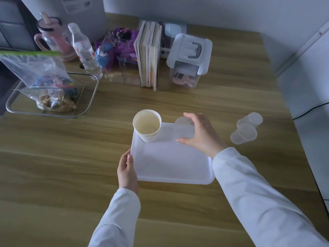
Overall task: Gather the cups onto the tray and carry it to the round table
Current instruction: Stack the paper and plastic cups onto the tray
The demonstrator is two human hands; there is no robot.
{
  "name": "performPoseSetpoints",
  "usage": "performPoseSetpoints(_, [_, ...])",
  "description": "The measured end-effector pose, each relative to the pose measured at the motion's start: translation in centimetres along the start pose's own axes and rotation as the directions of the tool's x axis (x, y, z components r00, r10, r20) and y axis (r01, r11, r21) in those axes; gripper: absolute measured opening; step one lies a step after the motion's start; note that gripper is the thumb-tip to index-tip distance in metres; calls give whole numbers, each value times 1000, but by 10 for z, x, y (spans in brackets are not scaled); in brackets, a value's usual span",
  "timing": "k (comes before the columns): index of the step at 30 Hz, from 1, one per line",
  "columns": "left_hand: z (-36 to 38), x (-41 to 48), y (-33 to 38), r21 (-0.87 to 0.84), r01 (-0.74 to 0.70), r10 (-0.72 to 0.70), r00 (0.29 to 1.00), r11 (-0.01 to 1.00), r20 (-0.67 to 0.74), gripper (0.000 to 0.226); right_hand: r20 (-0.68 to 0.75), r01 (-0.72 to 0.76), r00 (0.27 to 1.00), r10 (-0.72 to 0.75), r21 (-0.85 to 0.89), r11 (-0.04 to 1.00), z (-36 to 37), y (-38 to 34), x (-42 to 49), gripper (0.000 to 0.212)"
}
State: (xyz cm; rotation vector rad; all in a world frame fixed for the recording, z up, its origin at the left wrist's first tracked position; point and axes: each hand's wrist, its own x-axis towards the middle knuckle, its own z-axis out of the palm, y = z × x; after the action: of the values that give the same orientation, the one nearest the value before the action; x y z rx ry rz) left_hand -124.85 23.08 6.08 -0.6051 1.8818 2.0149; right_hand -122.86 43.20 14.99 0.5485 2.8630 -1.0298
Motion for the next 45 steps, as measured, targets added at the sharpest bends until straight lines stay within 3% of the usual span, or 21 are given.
performPoseSetpoints(13, [-28, -3, 1, -25, 14, -14, 1000, 1000, 26, 27, -66, 21, 998, -21, -7, 1000, 37, -31, -7, 90])
performPoseSetpoints(22, [-31, 2, 1, 16, 21, -22, 998, 1000, 65, 26, -79, -37, 996, 39, 32, 999, 44, -28, -14, 99])
performPoseSetpoints(25, [-25, 2, 1, 30, 11, -14, 996, 999, 89, 25, -143, -79, 985, 92, 93, 992, 25, -17, -20, 97])
performPoseSetpoints(30, [-12, 1, 1, 28, 7, -9, 996, 1000, 94, 25, -268, -190, 936, 229, 165, 968, -25, 32, -36, 81])
performPoseSetpoints(34, [0, 2, 1, 45, 11, -13, 998, 999, 66, 26, -365, -336, 846, 389, 202, 920, -56, 89, -44, 73])
performPoseSetpoints(39, [20, 9, -5, 39, 17, -18, 1000, 999, 26, 21, -391, -485, 755, 526, 206, 850, -67, 151, -43, 76])
performPoseSetpoints(45, [40, 17, -13, 46, 22, -21, 1000, 999, -23, 23, -388, -557, 743, 545, 93, 826, -60, 186, -21, 87])
